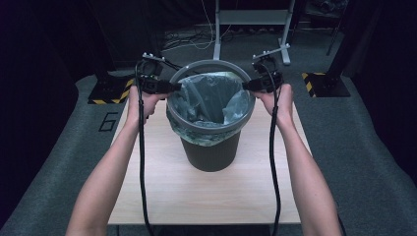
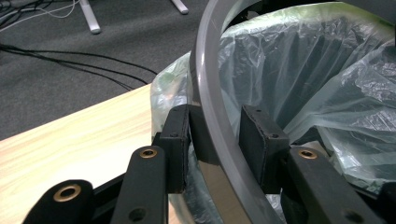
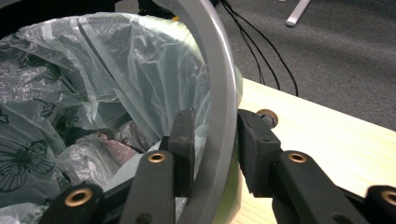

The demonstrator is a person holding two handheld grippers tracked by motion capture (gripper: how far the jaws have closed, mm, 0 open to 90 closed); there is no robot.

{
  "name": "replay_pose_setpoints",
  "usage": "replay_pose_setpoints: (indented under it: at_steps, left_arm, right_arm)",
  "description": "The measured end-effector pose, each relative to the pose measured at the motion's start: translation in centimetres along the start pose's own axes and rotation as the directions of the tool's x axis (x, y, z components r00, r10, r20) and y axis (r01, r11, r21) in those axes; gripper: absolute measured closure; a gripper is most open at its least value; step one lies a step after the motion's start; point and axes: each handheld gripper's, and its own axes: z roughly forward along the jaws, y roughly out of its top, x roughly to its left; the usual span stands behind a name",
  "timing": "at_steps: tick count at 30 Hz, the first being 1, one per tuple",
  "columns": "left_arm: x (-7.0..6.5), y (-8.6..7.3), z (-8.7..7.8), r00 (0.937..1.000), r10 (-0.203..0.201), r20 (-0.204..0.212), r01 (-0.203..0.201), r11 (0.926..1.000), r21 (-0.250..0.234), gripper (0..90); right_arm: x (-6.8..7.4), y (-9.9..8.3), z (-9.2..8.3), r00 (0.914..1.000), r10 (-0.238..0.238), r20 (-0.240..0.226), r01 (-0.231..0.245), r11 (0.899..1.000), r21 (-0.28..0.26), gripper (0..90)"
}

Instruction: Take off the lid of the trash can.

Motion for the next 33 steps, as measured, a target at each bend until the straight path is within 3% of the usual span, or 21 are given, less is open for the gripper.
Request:
replay_pose_setpoints:
  at_steps: [3, 8, 10, 14, 18, 19, 21, 25, 27, 33]
  left_arm:
    - [-1.0, 0.2, 0.6, 0.9994, 0.024, 0.026, -0.024, 0.9996, 0.012, 64.5]
    - [-1.4, 0.1, 1.1, 0.9993, 0.029, 0.023, -0.029, 0.9993, 0.024, 64.8]
    - [-1.2, -0.3, 1.7, 0.9992, 0.039, 0.001, -0.039, 0.9984, 0.04, 66.1]
    - [-0.8, -1.0, 2.4, 0.9995, 0.026, 0.015, -0.027, 0.9977, 0.062, 67.1]
    - [-0.7, -1.1, 2.6, 0.9994, 0.023, 0.025, -0.025, 0.9979, 0.06, 67.5]
    - [-0.8, -1.2, 2.6, 0.9994, 0.023, 0.025, -0.024, 0.998, 0.059, 68.2]
    - [-0.9, -1.2, 2.5, 0.9994, 0.025, 0.022, -0.026, 0.9981, 0.056, 68.7]
    - [-0.9, -1.4, 2.5, 0.9993, 0.028, 0.025, -0.029, 0.998, 0.056, 68.9]
    - [-1.0, -1.4, 2.5, 0.9992, 0.025, 0.031, -0.027, 0.9983, 0.052, 68.9]
    - [-1.7, -1.4, 2.7, 0.9989, 0.04, 0.024, -0.041, 0.9977, 0.054, 68.0]
  right_arm:
    - [-0.1, -0.1, -0.5, 1.0, -0.008, 0.006, 0.008, 1.0, -0.006, 71.8]
    - [-0.3, -0.3, -0.4, 0.9991, -0.012, 0.041, 0.012, 1.0, 0.003, 74.1]
    - [-0.7, -0.8, 0.0, 0.9997, 0.001, 0.026, -0.001, 1.0, 0.008, 67.8]
    - [-1.3, -1.5, 0.6, 0.9992, 0.025, 0.032, -0.026, 1.0, 0.017, 61.0]
    - [-1.9, -1.8, 0.6, 0.9973, 0.074, -0.007, -0.074, 0.997, 0.004, 58.9]
    - [-2.1, -1.9, 0.5, 0.9962, 0.087, -0.006, -0.087, 0.996, 0.01, 51.9]
    - [-2.3, -2.1, 0.3, 0.9944, 0.106, -0.01, -0.105, 0.994, 0.016, 48.8]
    - [-2.3, -2.9, -0.4, 0.9945, 0.102, -0.024, -0.101, 0.995, 0.023, 45.4]
    - [-2.2, -3.0, -0.5, 0.9951, 0.097, -0.02, -0.096, 0.995, 0.033, 46.3]
    - [-1.3, -3.2, -0.6, 0.9993, 0.037, 0.007, -0.037, 0.999, 0.032, 68.2]
